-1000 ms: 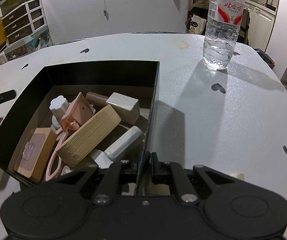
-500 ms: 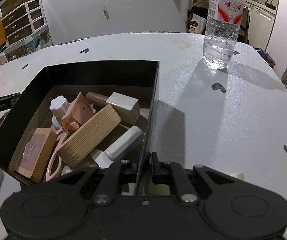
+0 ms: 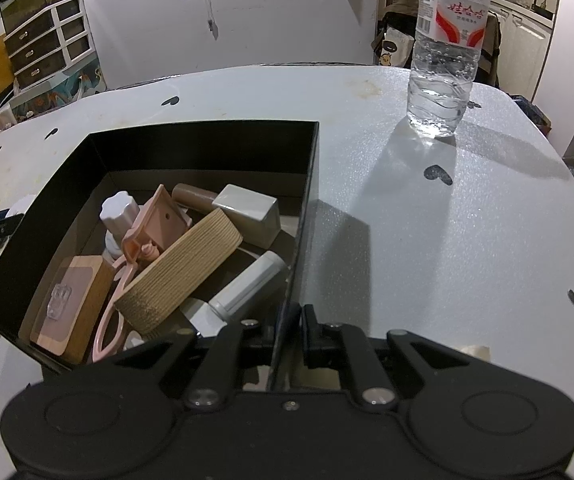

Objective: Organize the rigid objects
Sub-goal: 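Close the left tool on the white tape measure and lift it, then carry the tape measure into the black box and open the left tool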

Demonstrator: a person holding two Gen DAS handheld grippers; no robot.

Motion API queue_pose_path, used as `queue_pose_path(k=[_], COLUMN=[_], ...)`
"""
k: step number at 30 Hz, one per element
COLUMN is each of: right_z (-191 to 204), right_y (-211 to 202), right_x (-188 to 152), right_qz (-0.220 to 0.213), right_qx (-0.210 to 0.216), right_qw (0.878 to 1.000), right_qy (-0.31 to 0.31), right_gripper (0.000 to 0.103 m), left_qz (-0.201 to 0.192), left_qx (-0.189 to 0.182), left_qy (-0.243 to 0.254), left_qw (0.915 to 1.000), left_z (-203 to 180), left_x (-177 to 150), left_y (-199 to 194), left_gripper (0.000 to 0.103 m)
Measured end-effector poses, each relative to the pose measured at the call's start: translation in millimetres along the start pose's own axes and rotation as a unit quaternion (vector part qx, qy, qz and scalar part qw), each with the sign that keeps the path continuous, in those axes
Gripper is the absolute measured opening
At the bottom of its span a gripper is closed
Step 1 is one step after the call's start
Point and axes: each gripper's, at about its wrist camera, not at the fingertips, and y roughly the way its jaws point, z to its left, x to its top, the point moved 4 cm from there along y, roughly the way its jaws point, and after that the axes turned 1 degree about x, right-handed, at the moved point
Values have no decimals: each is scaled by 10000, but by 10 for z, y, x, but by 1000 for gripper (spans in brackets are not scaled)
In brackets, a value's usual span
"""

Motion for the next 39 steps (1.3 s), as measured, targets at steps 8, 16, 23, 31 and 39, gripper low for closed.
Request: queue_pose_path(k=[8, 16, 23, 31, 39], right_z=[17, 14, 16, 49, 54], right_y=[2, -2, -5, -18, -19], right_x=[0, -4, -7, -15, -15], right_qz=[0, -20, -49, -83, -73], right_qx=[-27, -28, -70, -142, -147], right_qw=[10000, 10000, 10000, 9999, 9999], right_qy=[-12, 55, 52, -40, -10], right_gripper=[10, 10, 9, 9, 9], left_qz=[31, -222, -573, -766, -487], left_qx=[208, 117, -692, -1263, -1835], left_qy=[185, -205, -232, 129, -2], left_qw=[9996, 9995, 9957, 9889, 9818], left_z=[-80, -69, -468, -1040, -1417], left_x=[43, 96, 231, 620, 875], left_y=[78, -115, -405, -463, -174], left_gripper=[54, 54, 54, 54, 54])
